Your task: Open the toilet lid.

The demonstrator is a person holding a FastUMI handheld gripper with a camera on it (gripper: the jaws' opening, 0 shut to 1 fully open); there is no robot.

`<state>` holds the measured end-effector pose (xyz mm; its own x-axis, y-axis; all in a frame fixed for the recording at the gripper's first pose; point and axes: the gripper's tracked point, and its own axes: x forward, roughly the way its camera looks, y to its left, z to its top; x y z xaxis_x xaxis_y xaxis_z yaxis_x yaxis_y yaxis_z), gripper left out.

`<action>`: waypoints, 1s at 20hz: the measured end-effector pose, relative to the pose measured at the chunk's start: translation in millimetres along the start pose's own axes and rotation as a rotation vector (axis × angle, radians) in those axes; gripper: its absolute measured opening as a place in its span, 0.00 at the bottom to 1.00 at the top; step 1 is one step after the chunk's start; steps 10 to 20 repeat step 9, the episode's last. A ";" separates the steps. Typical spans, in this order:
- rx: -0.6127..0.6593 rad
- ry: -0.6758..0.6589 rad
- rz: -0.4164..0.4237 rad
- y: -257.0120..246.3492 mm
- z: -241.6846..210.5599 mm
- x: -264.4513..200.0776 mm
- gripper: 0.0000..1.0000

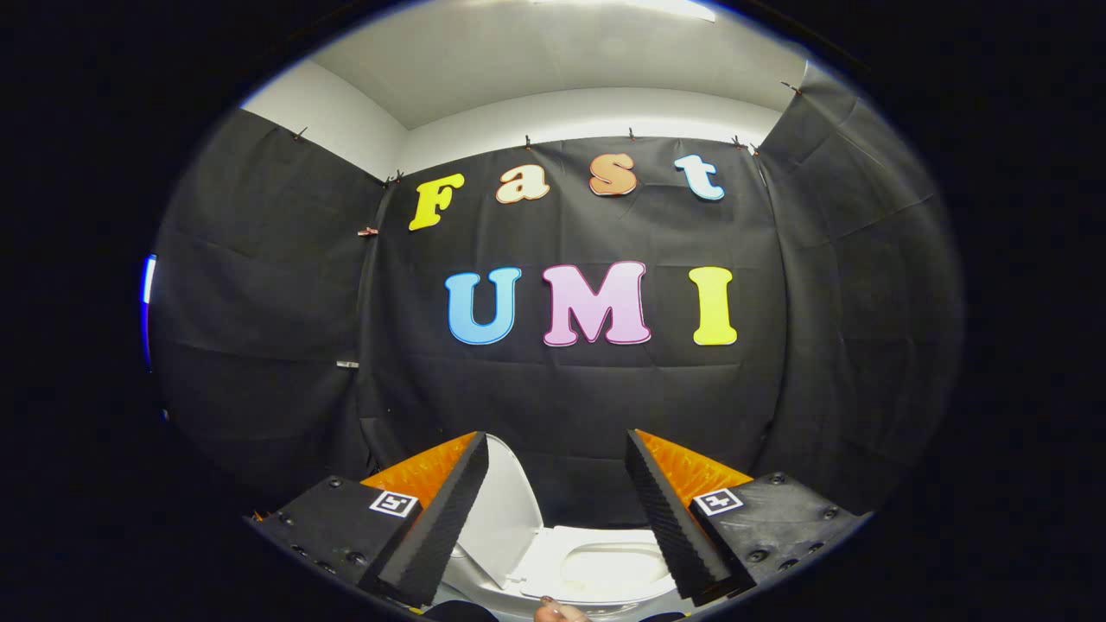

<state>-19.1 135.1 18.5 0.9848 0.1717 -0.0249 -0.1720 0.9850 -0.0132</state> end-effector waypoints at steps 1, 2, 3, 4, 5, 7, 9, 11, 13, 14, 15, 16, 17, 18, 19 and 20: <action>0.000 0.001 0.000 0.5 -0.2 0.9 1.00; -0.001 0.002 0.001 0.3 -0.1 -0.4 1.00; -0.001 0.002 0.000 0.1 -0.3 -0.2 1.00; -0.001 0.001 -0.001 -1.0 -0.1 -1.2 1.00; 0.001 0.002 -0.001 -0.9 -0.3 -0.7 1.00; 0.004 0.001 0.000 -0.7 -0.4 -1.1 1.00; 0.003 0.002 0.001 -0.9 0.2 -0.8 1.00; 0.003 0.002 0.001 -0.9 0.2 -0.8 1.00; 0.003 0.002 0.001 -0.9 0.2 -0.8 1.00; 0.003 0.002 0.001 -0.9 0.2 -0.8 1.00; 0.003 0.002 0.001 -0.9 0.2 -0.8 1.00; 0.003 0.002 0.001 -0.9 0.2 -0.8 1.00; 0.003 0.002 0.001 -0.9 0.2 -0.8 1.00; 0.003 0.002 0.001 -0.9 0.2 -0.8 1.00; 0.003 0.002 0.001 -0.9 0.2 -0.8 1.00; 0.003 0.002 0.001 -0.9 0.2 -0.8 1.00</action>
